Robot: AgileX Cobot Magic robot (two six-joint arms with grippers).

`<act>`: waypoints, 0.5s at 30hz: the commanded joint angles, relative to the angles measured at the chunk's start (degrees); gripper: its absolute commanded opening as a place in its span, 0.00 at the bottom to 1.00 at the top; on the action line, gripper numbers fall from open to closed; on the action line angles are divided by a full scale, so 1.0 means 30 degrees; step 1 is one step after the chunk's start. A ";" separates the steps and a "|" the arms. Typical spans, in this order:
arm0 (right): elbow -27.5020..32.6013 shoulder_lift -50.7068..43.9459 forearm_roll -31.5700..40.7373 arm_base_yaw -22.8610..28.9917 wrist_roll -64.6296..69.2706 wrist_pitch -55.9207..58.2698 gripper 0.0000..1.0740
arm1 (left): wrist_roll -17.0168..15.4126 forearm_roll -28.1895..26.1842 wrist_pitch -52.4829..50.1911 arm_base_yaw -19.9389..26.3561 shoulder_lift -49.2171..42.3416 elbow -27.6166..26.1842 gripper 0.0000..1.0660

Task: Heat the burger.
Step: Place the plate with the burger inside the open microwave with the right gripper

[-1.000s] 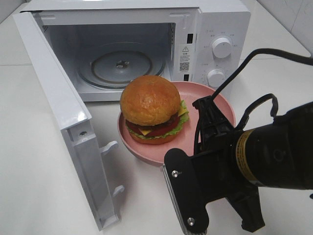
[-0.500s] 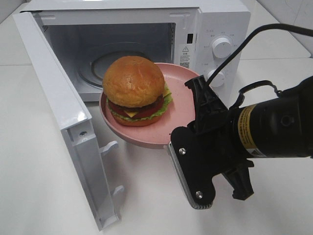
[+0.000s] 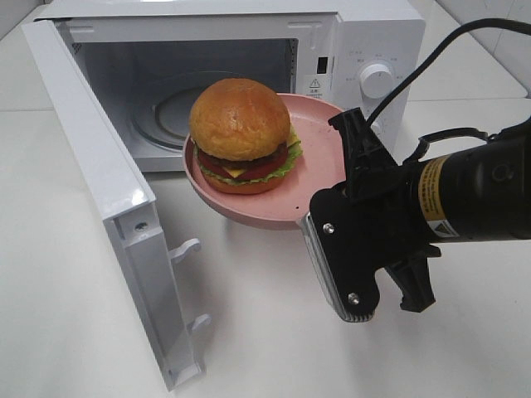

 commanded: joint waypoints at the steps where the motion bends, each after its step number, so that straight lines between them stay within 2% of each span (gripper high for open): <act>1: -0.0134 -0.0248 0.1451 -0.0019 -0.2235 -0.1299 0.07 | -0.0038 0.0019 0.0038 0.0095 -0.0076 0.0038 0.94; 5: -0.0134 -0.0248 0.3323 -0.0019 -0.4163 -0.1451 0.07 | -0.0038 0.0019 0.0038 0.0095 -0.0076 0.0038 0.94; 7: -0.0134 -0.0248 0.5901 -0.0019 -0.6780 -0.1738 0.07 | -0.0038 0.0019 0.0038 0.0095 -0.0076 0.0038 0.94; 10: -0.0134 -0.0248 0.6474 -0.0019 -0.7391 -0.1738 0.07 | -0.0038 0.0019 0.0038 0.0095 -0.0076 0.0038 0.94; 11: -0.0134 -0.0115 0.7945 -0.0019 -0.8900 -0.1738 0.07 | -0.0038 0.0019 0.0038 0.0095 -0.0076 0.0038 0.94; 12: -0.0134 -0.0115 0.7945 -0.0019 -0.8900 -0.1738 0.07 | -0.0038 0.0019 0.0038 0.0095 -0.0076 0.0038 0.94; 14: -0.0134 0.0516 1.0676 -0.0019 -1.1727 -0.1853 0.07 | -0.0038 0.0019 0.0038 0.0095 -0.0076 0.0038 0.94; 15: -0.0134 0.0516 1.0676 -0.0019 -1.1727 -0.1853 0.07 | -0.0038 0.0019 0.0038 0.0095 -0.0076 0.0038 0.94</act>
